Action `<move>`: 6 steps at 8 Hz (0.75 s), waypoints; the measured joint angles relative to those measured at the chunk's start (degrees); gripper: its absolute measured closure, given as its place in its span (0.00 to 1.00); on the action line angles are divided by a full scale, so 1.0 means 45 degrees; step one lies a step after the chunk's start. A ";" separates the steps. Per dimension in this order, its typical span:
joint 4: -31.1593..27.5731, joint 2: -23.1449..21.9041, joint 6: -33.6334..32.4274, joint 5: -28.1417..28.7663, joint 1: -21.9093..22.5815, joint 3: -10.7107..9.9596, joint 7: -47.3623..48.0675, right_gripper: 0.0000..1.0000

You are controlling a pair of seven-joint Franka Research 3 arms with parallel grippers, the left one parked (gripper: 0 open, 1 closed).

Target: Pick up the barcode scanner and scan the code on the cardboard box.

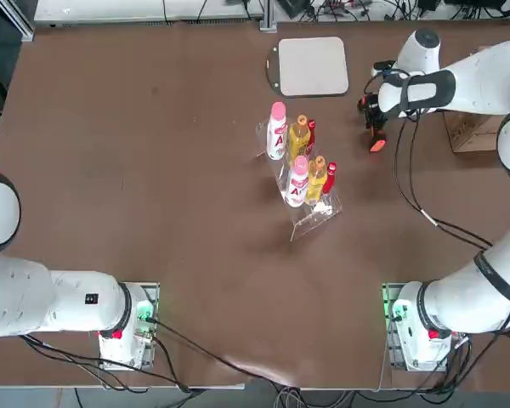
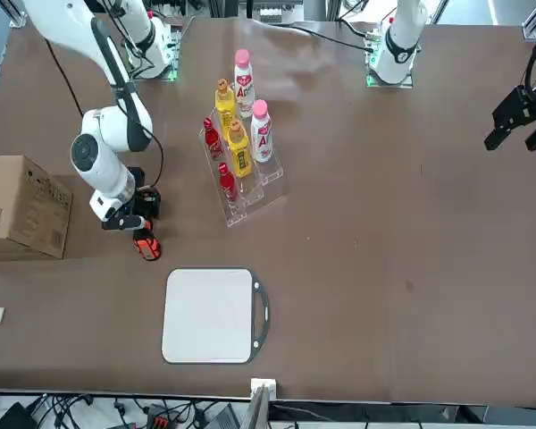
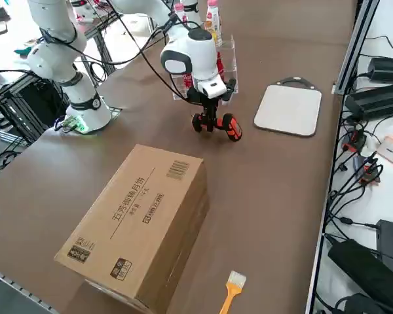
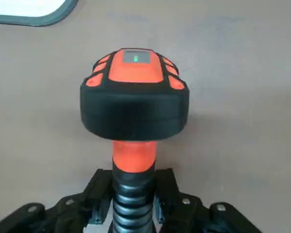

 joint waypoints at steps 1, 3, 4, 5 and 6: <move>0.0002 -0.0005 -0.0005 0.0000 0.0001 -0.0001 0.0004 0.57; 0.0062 -0.0016 -0.0002 -0.0001 0.0003 -0.0001 -0.0029 0.57; 0.0228 -0.0109 -0.0235 -0.0001 0.0002 -0.0004 -0.0038 0.57; 0.0587 -0.0351 -0.1094 -0.0001 -0.0001 -0.0019 -0.0041 0.57; 0.1110 -0.0786 -0.2340 -0.0001 -0.0004 -0.0056 -0.0037 0.57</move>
